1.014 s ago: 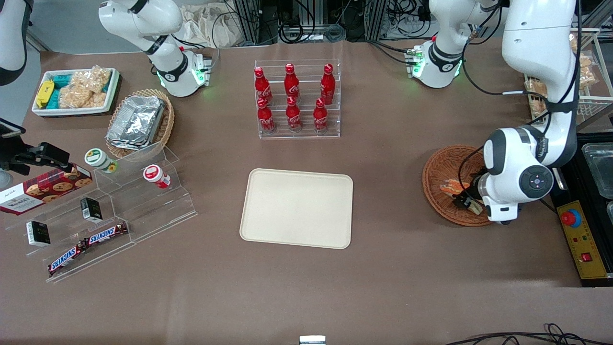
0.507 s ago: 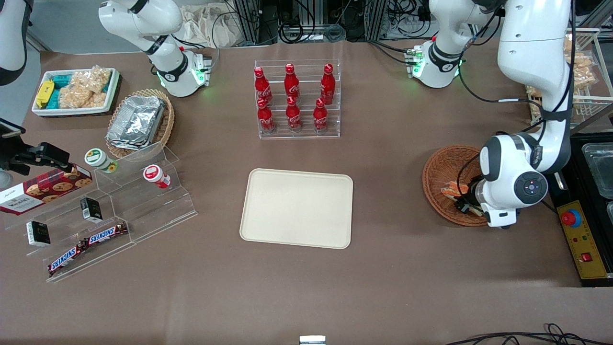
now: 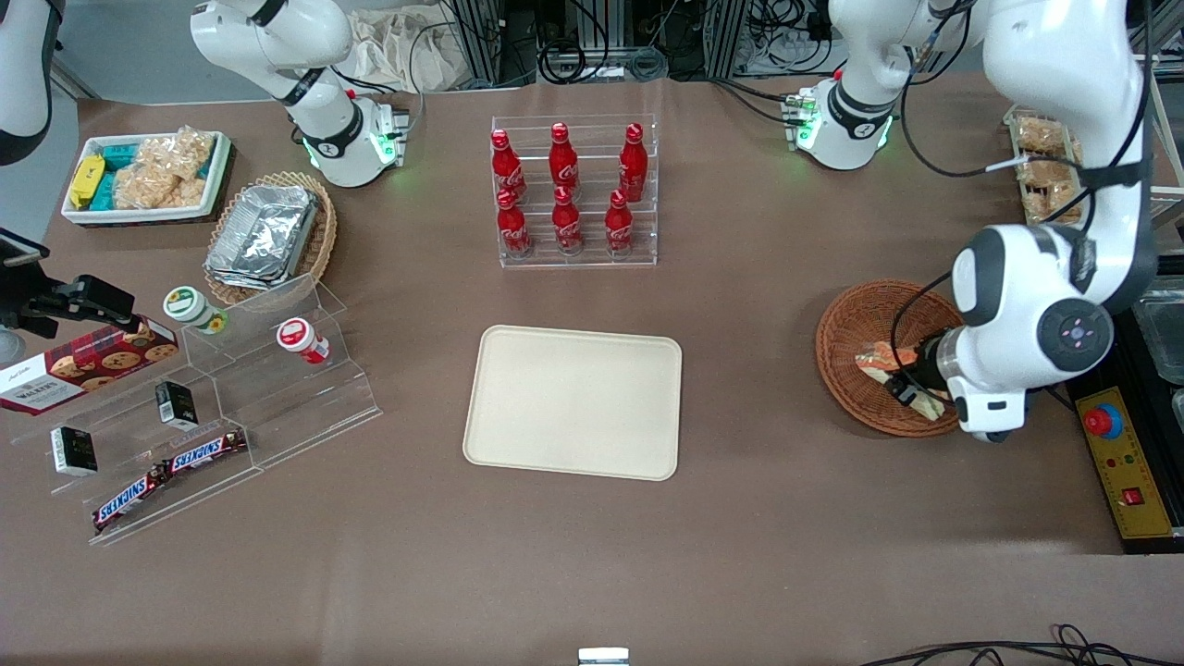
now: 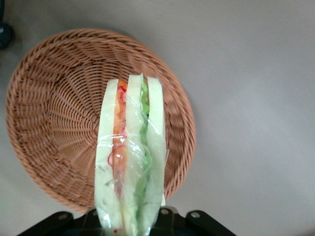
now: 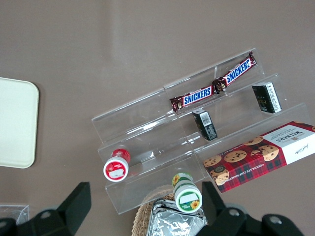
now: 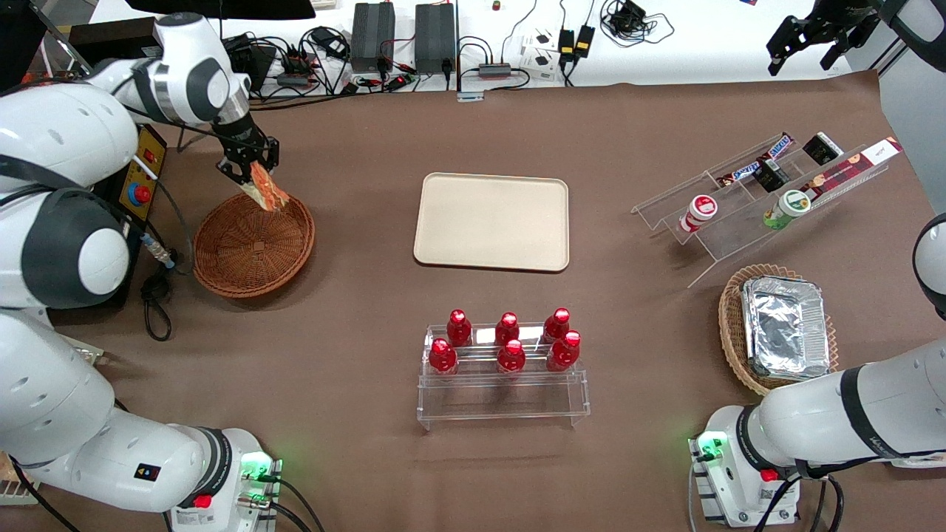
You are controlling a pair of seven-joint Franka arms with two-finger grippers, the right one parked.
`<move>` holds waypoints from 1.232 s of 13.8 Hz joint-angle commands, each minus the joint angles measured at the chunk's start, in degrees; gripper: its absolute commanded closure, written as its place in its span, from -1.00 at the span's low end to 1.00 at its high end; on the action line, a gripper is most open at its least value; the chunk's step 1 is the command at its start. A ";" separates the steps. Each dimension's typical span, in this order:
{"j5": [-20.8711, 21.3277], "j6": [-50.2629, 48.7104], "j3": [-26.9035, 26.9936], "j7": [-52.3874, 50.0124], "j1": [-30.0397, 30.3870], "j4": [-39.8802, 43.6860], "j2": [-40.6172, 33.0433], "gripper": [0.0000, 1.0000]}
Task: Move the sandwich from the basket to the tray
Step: 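Carry the held sandwich over to the cream tray with the left gripper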
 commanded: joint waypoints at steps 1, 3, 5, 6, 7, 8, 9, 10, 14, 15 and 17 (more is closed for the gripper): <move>0.24 -6.73 -1.90 9.24 -0.21 5.79 -2.55 1.00; 0.32 -10.79 -5.58 13.20 -0.56 11.87 -1.49 1.00; 0.50 -10.71 -10.50 16.03 -1.34 17.31 1.83 1.00; 0.50 -10.62 -12.44 16.12 -2.48 20.56 4.64 1.00; 1.28 -10.36 -13.67 16.21 -4.49 23.81 7.88 1.00; 3.21 -9.93 -14.03 16.73 -6.95 26.80 11.75 1.00; 5.58 -8.70 -14.21 16.65 -10.37 30.40 16.13 1.00; 7.25 -7.47 -14.21 16.48 -13.36 33.74 20.53 1.00; 7.53 3.94 -14.30 16.39 -15.68 35.89 29.96 1.00; 7.53 4.40 -14.39 16.13 -16.46 35.80 31.28 1.00; 7.27 4.58 -14.39 15.60 -18.04 35.63 32.78 1.00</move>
